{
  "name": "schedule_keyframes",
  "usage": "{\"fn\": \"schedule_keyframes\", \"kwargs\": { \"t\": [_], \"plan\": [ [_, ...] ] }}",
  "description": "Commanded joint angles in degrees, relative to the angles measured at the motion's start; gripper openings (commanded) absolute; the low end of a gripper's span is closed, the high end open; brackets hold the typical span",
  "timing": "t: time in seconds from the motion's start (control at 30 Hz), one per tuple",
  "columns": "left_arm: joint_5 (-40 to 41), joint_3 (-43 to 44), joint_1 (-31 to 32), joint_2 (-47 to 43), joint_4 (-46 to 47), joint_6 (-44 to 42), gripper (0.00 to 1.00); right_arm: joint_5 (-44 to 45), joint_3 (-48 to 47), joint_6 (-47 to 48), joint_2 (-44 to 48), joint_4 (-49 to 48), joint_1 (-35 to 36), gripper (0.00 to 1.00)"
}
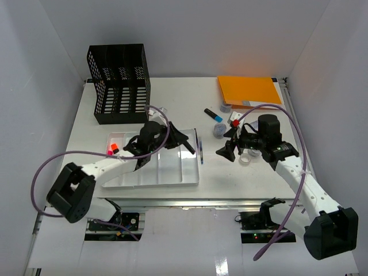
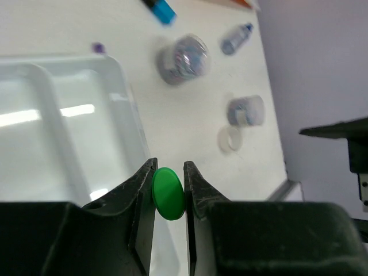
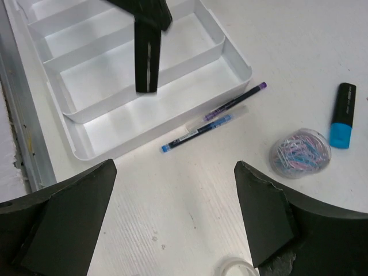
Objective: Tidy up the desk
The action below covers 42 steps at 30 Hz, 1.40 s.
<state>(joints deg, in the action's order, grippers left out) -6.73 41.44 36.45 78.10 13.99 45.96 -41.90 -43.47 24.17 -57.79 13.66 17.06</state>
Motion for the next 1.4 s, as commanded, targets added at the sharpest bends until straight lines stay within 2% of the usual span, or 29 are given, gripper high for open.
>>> {"fn": "schedule_keyframes", "kwargs": {
  "t": [0.0, 0.13, 0.2, 0.27, 0.37, 0.4, 0.57, 0.83, 0.9, 1.0, 1.03, 1.17, 1.37],
  "plan": [
    [19.39, 12.12, -3.17, -6.42, -36.14, -21.2, 0.04, -5.03, 3.17, 2.11, 2.27, -1.89, -5.43, 0.9],
    [32.67, 15.64, -6.29, -8.77, -49.08, -26.16, 0.04, -4.88, 3.11, 2.2, 2.58, -1.95, -6.76, 0.9],
    [36.23, 15.78, -8.65, -9.27, -51.85, -27.49, 0.04, -5.03, 3.47, 2.29, 2.68, -1.88, -6.86, 0.9],
    [39.07, 15.54, -14.22, -8.88, -54.52, -28.71, 0.02, -4.96, 3.88, 2.29, 2.68, -1.8, -7.26, 0.9],
    [35.41, 14.42, -24.97, -7.81, -54.27, -31.44, 0.02, -5.33, 4.02, 2.27, 2.88, -1.8, -7.96, 0.9],
    [34.74, 13.89, -26.46, -7.55, -54.01, -32.1, 0.02, -5.46, 4.09, 2.21, 2.94, -1.8, -8.16, 0.9],
    [39.89, 14.31, -27.32, -3.79, -52.32, -33.57, 0.04, -6.1, 4.11, 1.99, 3.03, -1.71, -8.86, 0.9],
    [36.44, 14.02, -27.48, 4.16, -51.74, -32.46, 0.07, -6.88, 4.27, 1.76, 3.03, -1.71, -9.41, 0.9],
    [37.04, 12.8, -27.4, 5.05, -51.35, -31.91, 0.23, -7.06, 4.36, 1.76, 2.94, -1.79, -9.5, 0.9],
    [36.69, 12.58, -27.41, 5.08, -51.56, -31.26, 0.65, -7.13, 4.43, 1.83, 2.43, -1.72, -9.57, 0.9],
    [36.3, 12.62, -27.39, 4.91, -51.61, -30.98, 0.73, -7.14, 4.44, 1.8, 2.2, -1.75, -9.54, 0.9],
    [32.9, 13.14, -27.48, 3.24, -51.61, -30.85, 0.87, -6.62, 3.92, 1.73, -0.06, -1.69, -9.5, 0.9],
    [22.45, 13.16, -27.39, -2.07, -51.57, -31.04, 0.98, -1.23, -1.7, 2.46, -6.66, -0.13, -8.18, 0.92]
  ]
}}
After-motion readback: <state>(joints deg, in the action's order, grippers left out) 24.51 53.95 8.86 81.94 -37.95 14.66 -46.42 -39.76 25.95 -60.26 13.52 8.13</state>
